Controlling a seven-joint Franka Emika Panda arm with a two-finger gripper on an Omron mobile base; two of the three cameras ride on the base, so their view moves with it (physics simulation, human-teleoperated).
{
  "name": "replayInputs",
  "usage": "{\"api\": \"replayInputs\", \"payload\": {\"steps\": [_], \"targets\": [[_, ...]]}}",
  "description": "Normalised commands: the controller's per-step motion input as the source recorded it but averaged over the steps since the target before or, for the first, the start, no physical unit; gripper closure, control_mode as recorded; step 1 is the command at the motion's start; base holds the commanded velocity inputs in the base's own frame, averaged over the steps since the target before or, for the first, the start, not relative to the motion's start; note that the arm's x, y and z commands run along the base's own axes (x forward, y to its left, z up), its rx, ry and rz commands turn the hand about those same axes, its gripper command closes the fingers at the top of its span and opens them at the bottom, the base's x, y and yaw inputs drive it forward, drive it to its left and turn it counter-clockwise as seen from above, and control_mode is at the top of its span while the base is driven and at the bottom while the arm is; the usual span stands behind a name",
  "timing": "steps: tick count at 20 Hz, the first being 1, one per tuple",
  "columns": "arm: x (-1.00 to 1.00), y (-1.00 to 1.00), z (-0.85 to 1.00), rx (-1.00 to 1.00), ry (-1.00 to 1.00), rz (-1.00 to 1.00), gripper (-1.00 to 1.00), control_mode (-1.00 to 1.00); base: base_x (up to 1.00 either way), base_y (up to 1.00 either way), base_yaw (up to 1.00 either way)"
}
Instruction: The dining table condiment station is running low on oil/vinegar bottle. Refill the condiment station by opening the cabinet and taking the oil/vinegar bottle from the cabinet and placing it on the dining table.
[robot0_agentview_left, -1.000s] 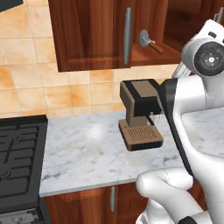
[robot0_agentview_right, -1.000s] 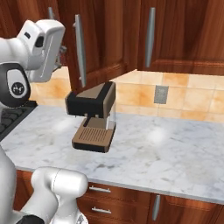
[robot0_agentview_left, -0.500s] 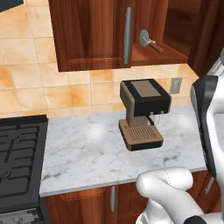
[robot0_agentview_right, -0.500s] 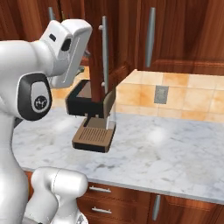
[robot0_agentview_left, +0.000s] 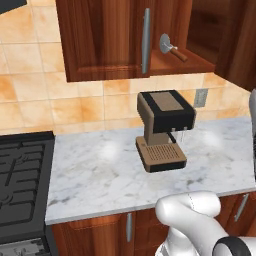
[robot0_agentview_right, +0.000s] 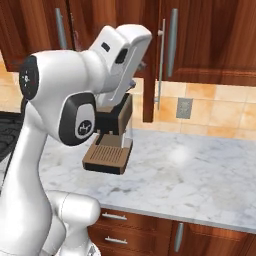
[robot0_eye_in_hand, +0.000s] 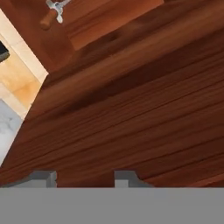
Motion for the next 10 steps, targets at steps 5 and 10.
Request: {"api": "replayInputs", "payload": {"steps": [5, 10], "targets": [[-0.97, 0.72, 0.12, 0.00, -0.19, 0.00, -1.00, -1.00, 0.00, 0.00, 0.00], [-0.67, 1.00, 0.00, 0.01, -0.03, 0.00, -1.00, -1.00, 0.00, 0.00, 0.00]]}}
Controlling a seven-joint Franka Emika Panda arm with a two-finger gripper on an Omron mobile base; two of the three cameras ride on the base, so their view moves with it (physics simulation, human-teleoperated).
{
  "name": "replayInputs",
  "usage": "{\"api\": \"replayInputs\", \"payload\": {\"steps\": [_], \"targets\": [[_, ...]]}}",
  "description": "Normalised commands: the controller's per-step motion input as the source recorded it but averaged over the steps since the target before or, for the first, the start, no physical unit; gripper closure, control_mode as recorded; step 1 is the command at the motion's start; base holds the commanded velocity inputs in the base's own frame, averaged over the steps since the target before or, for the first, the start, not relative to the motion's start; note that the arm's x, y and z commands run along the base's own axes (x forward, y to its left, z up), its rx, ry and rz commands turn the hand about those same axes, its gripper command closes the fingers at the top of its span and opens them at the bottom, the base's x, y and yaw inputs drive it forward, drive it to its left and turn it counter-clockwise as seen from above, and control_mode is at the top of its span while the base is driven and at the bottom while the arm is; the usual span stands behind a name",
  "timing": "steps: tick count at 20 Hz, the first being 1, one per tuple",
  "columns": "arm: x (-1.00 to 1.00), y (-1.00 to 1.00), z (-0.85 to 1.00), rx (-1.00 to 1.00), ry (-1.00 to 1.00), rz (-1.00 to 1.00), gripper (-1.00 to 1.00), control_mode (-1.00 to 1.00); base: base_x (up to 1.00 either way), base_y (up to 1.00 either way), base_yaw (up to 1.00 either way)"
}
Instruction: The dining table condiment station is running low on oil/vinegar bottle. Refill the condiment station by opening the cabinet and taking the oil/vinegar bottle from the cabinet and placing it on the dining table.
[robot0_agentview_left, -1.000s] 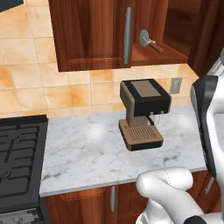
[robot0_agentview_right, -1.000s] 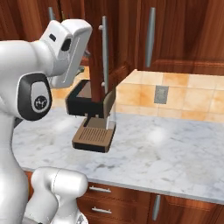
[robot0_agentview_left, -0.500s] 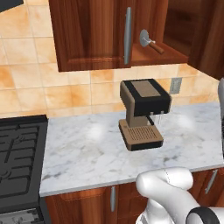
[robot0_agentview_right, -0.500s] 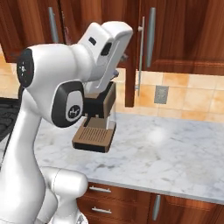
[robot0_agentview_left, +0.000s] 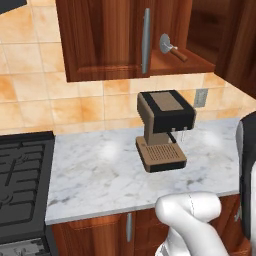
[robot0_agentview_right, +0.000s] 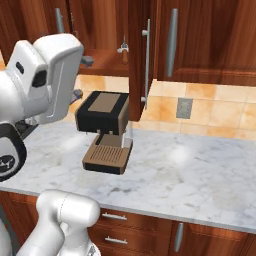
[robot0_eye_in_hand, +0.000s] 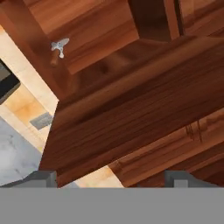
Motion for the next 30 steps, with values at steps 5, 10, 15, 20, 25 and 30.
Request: {"api": "replayInputs", "payload": {"steps": [5, 10, 15, 20, 25, 30], "targets": [[-0.03, 1.00, -0.16, 0.34, -0.24, 0.00, -1.00, -1.00, 0.00, 0.00, 0.00], [0.35, 0.92, -0.26, 0.65, -0.40, 0.07, -1.00, -1.00, 0.00, 0.00, 0.00], [0.87, 0.20, 0.04, 0.66, -0.28, 0.22, -1.00, -1.00, 0.00, 0.00, 0.00], [0.75, 0.00, 0.01, 0.66, -0.12, 0.24, -1.00, -1.00, 0.00, 0.00, 0.00], [0.71, -0.01, 0.00, 0.50, -0.13, 0.32, -1.00, -1.00, 0.00, 0.00, 0.00], [0.14, 0.07, 0.05, -0.03, -0.33, 0.34, -1.00, -1.00, 0.00, 0.00, 0.00]]}}
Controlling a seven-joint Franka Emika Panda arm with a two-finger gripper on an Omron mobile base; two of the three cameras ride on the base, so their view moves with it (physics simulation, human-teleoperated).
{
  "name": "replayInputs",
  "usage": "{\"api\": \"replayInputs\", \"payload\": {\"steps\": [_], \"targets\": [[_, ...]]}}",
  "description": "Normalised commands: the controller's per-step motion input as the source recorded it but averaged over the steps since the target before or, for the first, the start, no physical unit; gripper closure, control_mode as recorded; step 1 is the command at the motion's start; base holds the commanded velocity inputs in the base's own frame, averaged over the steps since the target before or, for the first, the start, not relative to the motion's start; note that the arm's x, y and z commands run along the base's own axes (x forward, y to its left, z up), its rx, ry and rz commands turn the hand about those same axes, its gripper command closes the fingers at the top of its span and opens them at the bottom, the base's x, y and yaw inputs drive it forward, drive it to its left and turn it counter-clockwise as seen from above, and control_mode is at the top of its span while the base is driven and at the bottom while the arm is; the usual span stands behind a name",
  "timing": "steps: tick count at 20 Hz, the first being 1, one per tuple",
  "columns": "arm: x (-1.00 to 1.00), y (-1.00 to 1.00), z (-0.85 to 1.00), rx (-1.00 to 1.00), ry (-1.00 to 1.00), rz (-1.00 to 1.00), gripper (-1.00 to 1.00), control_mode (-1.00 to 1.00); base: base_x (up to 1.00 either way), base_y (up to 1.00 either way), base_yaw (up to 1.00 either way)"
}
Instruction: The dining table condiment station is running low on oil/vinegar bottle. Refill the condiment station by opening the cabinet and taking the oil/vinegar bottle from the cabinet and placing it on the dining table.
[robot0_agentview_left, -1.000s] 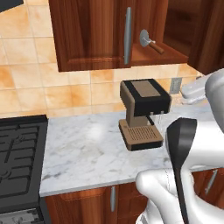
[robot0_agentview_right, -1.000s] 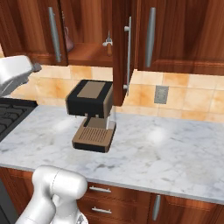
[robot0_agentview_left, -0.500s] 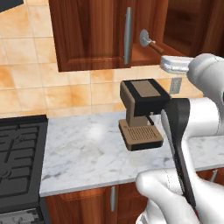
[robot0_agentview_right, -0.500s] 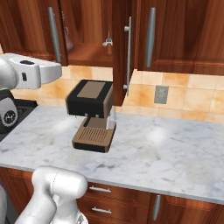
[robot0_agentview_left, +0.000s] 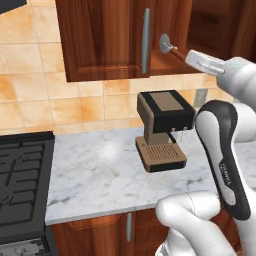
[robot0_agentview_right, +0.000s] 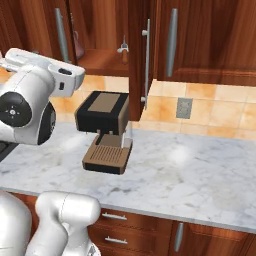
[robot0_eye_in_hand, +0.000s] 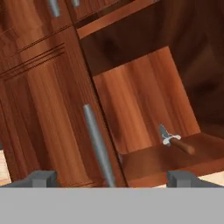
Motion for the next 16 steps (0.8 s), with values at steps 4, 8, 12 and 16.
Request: {"api": "replayInputs", "payload": {"steps": [4, 8, 12, 16], "targets": [[0.10, 0.35, 0.07, -0.16, -0.22, 0.17, -1.00, -1.00, 0.00, 0.00, 0.00], [0.27, 0.63, 0.18, -0.14, -0.03, -0.05, -1.00, -1.00, 0.00, 0.00, 0.00], [0.36, 0.63, 0.30, -0.13, 0.01, -0.19, -1.00, -1.00, 0.00, 0.00, 0.00], [0.58, 0.25, 0.24, -0.05, 0.12, -0.35, -1.00, -1.00, 0.00, 0.00, 0.00]]}}
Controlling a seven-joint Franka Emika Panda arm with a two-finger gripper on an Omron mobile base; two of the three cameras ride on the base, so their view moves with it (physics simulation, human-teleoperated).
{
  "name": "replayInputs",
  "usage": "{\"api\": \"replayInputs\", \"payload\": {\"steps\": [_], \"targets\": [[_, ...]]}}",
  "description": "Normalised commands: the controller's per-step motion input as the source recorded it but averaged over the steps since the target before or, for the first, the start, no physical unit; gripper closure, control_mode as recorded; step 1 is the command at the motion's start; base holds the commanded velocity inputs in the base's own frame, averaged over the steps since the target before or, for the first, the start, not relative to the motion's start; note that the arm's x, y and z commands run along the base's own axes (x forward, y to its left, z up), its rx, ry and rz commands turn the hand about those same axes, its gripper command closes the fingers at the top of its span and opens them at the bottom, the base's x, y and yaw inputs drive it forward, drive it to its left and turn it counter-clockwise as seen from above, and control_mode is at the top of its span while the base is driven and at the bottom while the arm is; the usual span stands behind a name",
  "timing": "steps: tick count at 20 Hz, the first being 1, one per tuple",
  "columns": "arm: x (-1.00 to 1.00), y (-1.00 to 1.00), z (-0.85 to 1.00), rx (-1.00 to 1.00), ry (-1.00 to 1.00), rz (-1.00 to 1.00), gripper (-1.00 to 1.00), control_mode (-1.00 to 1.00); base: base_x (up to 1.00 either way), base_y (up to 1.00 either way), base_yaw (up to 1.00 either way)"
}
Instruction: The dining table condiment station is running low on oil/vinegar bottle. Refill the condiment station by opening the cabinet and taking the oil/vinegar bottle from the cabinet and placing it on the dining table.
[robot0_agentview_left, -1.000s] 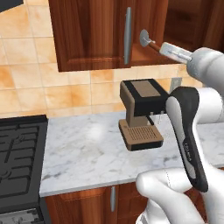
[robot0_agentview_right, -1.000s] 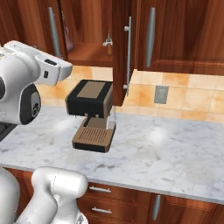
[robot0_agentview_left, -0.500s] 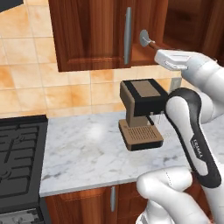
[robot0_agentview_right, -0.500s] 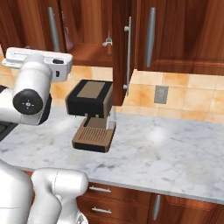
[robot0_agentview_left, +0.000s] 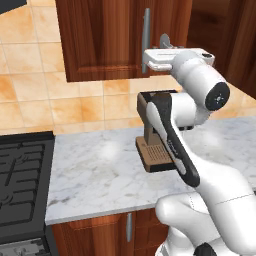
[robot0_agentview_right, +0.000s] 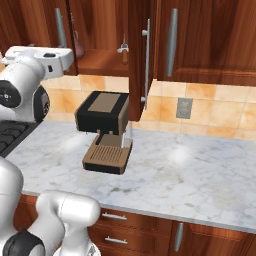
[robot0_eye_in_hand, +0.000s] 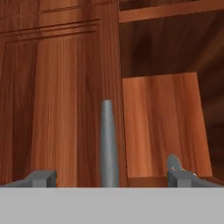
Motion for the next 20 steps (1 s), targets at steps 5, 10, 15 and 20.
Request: {"api": "replayInputs", "payload": {"steps": [5, 10, 15, 20], "targets": [[0.66, 0.13, 0.08, 0.00, 0.16, -0.20, -1.00, -1.00, 0.00, 0.00, 0.00], [0.31, 0.08, 0.00, 0.00, 0.05, -0.02, -1.00, -1.00, 0.00, 0.00, 0.00], [0.65, 0.00, 0.00, 0.00, 0.09, 0.00, -1.00, -1.00, 0.00, 0.00, 0.00], [0.43, 0.01, 0.00, 0.00, 0.02, 0.00, -1.00, -1.00, 0.00, 0.00, 0.00]]}}
